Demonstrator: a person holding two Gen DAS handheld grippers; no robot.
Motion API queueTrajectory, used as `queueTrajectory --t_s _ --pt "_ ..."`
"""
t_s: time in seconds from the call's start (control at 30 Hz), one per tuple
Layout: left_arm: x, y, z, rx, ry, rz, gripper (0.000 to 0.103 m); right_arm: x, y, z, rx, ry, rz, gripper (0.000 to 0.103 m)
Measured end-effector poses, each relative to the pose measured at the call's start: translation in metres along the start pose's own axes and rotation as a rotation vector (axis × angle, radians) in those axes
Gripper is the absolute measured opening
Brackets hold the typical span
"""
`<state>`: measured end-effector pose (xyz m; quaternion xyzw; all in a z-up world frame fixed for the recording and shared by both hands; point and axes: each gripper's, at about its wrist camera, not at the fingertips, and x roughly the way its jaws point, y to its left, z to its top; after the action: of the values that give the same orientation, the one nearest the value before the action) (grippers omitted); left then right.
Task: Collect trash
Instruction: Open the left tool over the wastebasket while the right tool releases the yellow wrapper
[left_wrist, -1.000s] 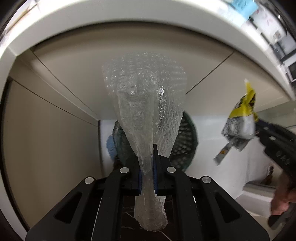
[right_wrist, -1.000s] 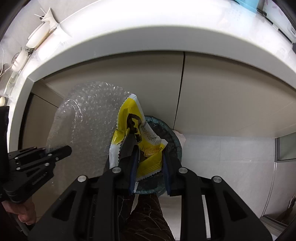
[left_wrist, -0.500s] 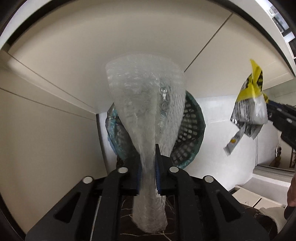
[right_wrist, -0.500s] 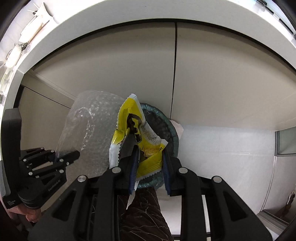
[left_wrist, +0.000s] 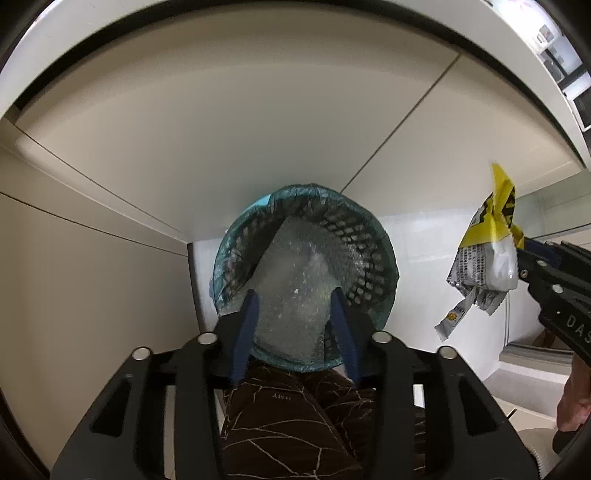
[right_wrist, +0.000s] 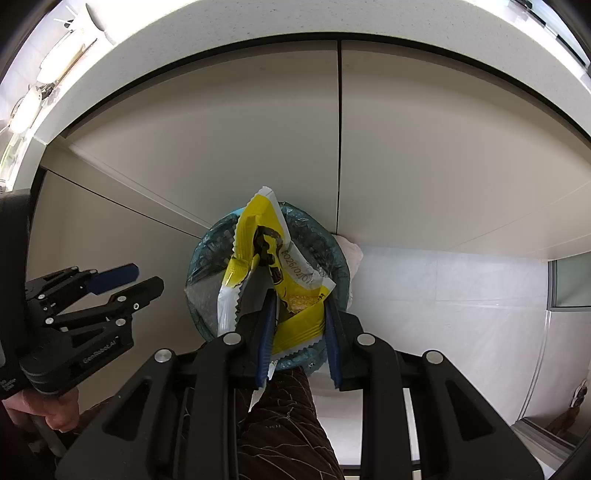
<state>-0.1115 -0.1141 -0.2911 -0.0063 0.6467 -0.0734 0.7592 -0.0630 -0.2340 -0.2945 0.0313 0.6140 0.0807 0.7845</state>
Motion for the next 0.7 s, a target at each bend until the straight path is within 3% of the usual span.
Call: queueTrajectory --t_s 0.13,0.37,0.5,0.7 --pt "-0.014 0.009 0.0 -0.034 -0.045 -0.004 0.064 0.0 0.005 0.001 -0.019 -0.005 0.019 0.023" --pt "-0.038 0.036 -0.001 -0.094 -0.112 0.008 0.089 0.018 0.034 0.008 -0.093 0.022 0.046 0.025" --pt "-0.048 0.049 -0.004 -0.127 -0.14 0.007 0.097 0.031 0.048 0.01 -0.138 0.037 0.051 0.025" --pt "-0.056 0.063 -0.005 -0.155 -0.162 -0.001 0.097 0.043 0.056 0.009 -0.153 0.05 0.055 0.028"
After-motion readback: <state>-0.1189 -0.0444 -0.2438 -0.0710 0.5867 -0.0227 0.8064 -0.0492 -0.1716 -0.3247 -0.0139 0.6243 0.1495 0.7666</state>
